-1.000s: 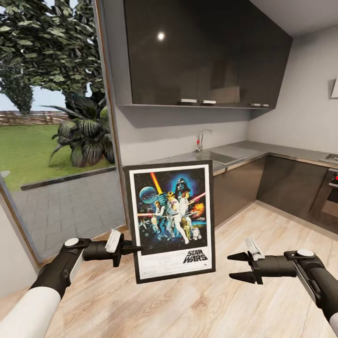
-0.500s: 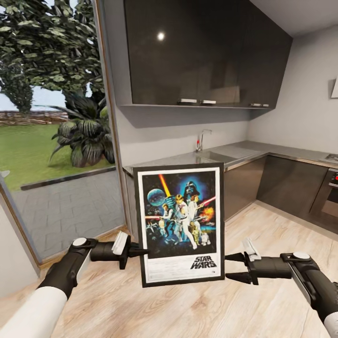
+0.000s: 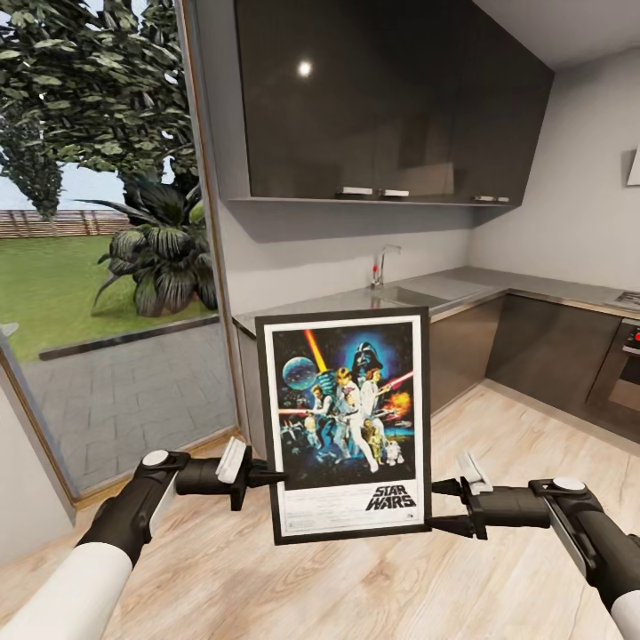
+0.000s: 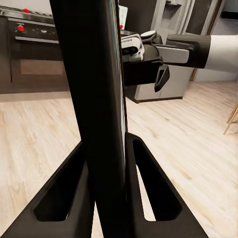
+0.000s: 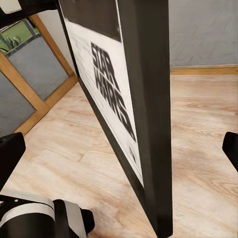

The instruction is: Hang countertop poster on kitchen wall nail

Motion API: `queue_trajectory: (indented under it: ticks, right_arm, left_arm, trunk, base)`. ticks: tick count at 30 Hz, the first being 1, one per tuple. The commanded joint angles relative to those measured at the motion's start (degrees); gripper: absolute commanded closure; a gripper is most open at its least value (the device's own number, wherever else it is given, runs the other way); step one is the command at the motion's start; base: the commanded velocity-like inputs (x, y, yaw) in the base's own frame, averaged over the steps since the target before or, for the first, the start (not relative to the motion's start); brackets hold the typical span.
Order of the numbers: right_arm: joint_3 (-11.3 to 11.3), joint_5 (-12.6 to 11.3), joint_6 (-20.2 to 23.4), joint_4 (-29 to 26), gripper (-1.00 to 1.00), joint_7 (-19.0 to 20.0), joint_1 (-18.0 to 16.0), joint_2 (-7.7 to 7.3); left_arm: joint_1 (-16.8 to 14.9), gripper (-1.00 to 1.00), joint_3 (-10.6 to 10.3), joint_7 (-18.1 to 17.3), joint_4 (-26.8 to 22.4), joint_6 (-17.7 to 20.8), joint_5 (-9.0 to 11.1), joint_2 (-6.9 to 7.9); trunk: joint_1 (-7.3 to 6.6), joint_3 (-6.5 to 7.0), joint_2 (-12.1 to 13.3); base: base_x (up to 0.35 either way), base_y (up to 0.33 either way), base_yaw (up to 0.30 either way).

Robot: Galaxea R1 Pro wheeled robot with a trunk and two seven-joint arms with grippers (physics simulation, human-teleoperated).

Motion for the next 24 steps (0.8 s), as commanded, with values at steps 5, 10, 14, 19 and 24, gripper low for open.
queue_trajectory:
  ticks: [5, 10, 14, 19, 24]
  right_arm:
    - [-0.01, 0.63, 0.99, -0.30, -1.00, 0.11, -0.07, 0.30]
    - [-0.03, 0.91, 1.03, -0.40, -1.00, 0.08, -0.06, 0.51]
    - [-0.04, -0.56, 1.04, -0.43, -1.00, 0.08, -0.06, 0.54]
    - [-0.04, -1.47, 1.04, -0.44, -1.00, 0.07, -0.06, 0.52]
    - [-0.04, -1.68, 1.04, -0.44, -1.00, 0.13, -0.06, 0.51]
  left_arm:
    - [-0.04, 1.00, -1.12, -0.11, 0.10, 0.42, 0.17, -0.88]
    - [-0.04, 1.00, -1.77, -0.11, 0.25, 0.55, 0.14, -1.40]
    - [-0.04, 1.00, -1.81, -0.11, 0.31, 0.54, 0.14, -1.47]
    - [-0.04, 1.00, -1.80, -0.11, 0.38, 0.51, 0.13, -1.45]
    - [-0.04, 1.00, -1.73, -0.11, 0.56, 0.42, 0.07, -1.40]
  trunk:
    - [0.00, -0.06, -0.04]
    - [0.00, -0.06, -0.04]
    - [0.00, -0.06, -0.04]
    - [0.00, -0.06, -0.04]
    - [0.00, -0.06, -0.04]
  base:
    - [0.000, 0.000, 0.000]
    - [0.000, 0.000, 0.000]
    - [0.000, 0.000, 0.000]
    - [0.000, 0.000, 0.000]
    - [0.000, 0.000, 0.000]
